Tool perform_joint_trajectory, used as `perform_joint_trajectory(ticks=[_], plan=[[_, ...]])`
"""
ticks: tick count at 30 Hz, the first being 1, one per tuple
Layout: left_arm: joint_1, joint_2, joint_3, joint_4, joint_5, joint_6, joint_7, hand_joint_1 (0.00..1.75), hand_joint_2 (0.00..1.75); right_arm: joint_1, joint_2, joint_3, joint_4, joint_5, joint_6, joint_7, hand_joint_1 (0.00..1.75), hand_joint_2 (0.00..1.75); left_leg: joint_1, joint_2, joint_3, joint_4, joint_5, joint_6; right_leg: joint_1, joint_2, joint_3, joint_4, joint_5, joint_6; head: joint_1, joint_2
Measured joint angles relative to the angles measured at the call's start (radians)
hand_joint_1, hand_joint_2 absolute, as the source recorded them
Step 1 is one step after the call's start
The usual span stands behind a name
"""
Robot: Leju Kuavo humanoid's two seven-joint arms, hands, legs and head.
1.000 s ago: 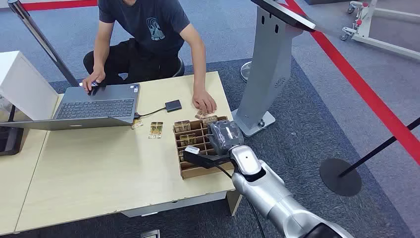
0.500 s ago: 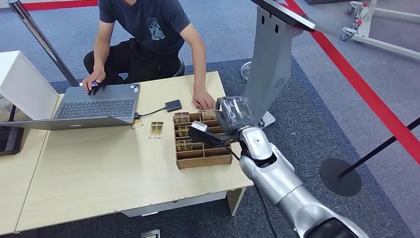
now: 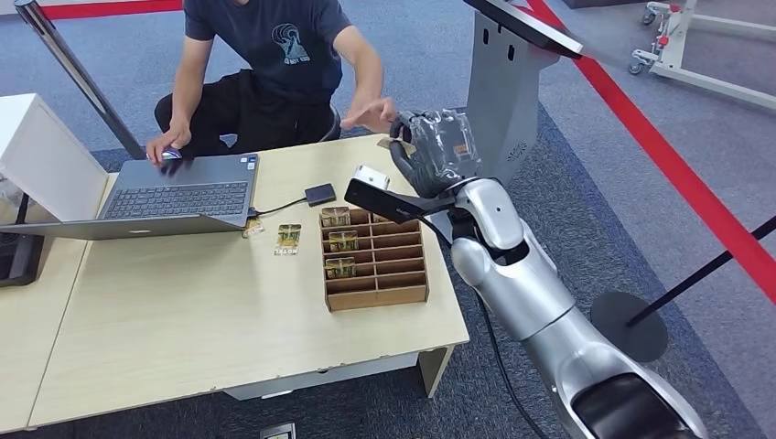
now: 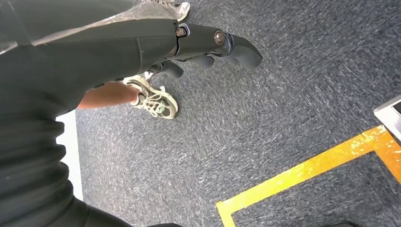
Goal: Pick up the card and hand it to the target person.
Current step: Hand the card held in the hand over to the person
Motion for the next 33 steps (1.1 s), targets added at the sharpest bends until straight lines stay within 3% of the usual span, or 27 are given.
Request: perform_joint_trajectory(ticks=[6, 9, 10, 11, 13, 15, 26, 29, 33], plan=[[-0.008, 0.0, -0.001, 0.0, -0.001, 0.0, 0.002, 0.0, 1.75, -0.002, 0.056, 0.02, 0.141, -0.051, -0.044, -0.077, 1.43, 1.75, 0.0, 0.0, -0.001, 0.0, 0.0, 0.0, 0.0, 0.0, -0.001, 0.0, 0.0, 0.0, 0.0, 0.0], [-0.008, 0.0, -0.001, 0.0, -0.002, -0.006, 0.002, 0.0, 1.75, -0.002, 0.081, 0.028, 0.193, -0.063, -0.06, -0.098, 1.67, 1.75, 0.0, 0.0, -0.002, 0.0, 0.0, 0.0, 0.0, 0.0, -0.002, 0.0, 0.0, 0.0, 0.0, 0.0], [-0.008, 0.0, -0.001, 0.0, -0.002, -0.009, 0.002, 0.0, 1.75, -0.002, 0.087, 0.03, 0.206, -0.065, -0.064, -0.101, 1.36, 1.75, 0.0, 0.0, -0.002, 0.0, 0.0, 0.0, 0.0, 0.0, -0.002, 0.0, 0.0, 0.0, 0.0, 0.0], [-0.008, 0.0, -0.002, 0.0, -0.003, -0.012, 0.002, 0.0, 1.75, -0.002, 0.093, 0.033, 0.219, -0.067, -0.066, -0.104, 0.93, 1.75, 0.0, 0.0, -0.002, 0.0, 0.0, 0.0, 0.0, 0.0, -0.002, 0.0, 0.0, 0.0, 0.0, 0.0], [-0.008, 0.0, -0.003, 0.0, -0.004, -0.021, 0.002, 0.0, 0.87, -0.002, 0.103, 0.036, 0.241, -0.069, -0.068, -0.106, 0.05, 1.75, 0.0, 0.0, -0.002, 0.0, 0.0, 0.0, 0.0, 0.0, -0.002, 0.0, 0.0, 0.0, 0.0, 0.0], [-0.008, 0.0, -0.005, 0.0, -0.002, -0.032, 0.001, 0.0, 0.0, -0.002, 0.111, 0.039, 0.26, -0.073, -0.067, -0.107, 0.0, 1.75, 0.0, 0.0, -0.002, 0.0, 0.0, 0.0, 0.0, 0.0, -0.003, 0.0, 0.0, 0.0, 0.0, 0.0], [-0.003, 0.0, -0.015, 0.0, 0.011, -0.011, 0.007, 0.0, 0.0, 0.018, 0.109, 0.047, 0.281, -0.172, -0.041, -0.092, 0.0, 1.75, 0.0, 0.0, -0.002, 0.0, 0.0, 0.0, 0.0, 0.0, -0.003, 0.0, 0.0, 0.0, 0.0, 0.0], [0.004, 0.0, -0.015, 0.0, 0.021, -0.006, 0.007, 0.0, 0.0, 0.055, 0.089, 0.034, 0.245, -0.326, 0.037, -0.114, 0.0, 1.75, 0.0, 0.0, -0.002, 0.0, 0.0, 0.0, 0.0, 0.0, -0.003, 0.0, 0.0, 0.0, 0.0, 0.0], [0.021, 0.003, -0.015, 0.0, 0.032, -0.003, 0.003, 0.0, 0.0, 0.134, 0.034, 0.006, 0.145, -0.632, 0.188, -0.14, 0.0, 1.75, 0.0, 0.0, -0.003, 0.0, 0.0, 0.0, 0.0, 0.0, -0.004, -0.001, 0.0, 0.0, 0.0, 0.0]])
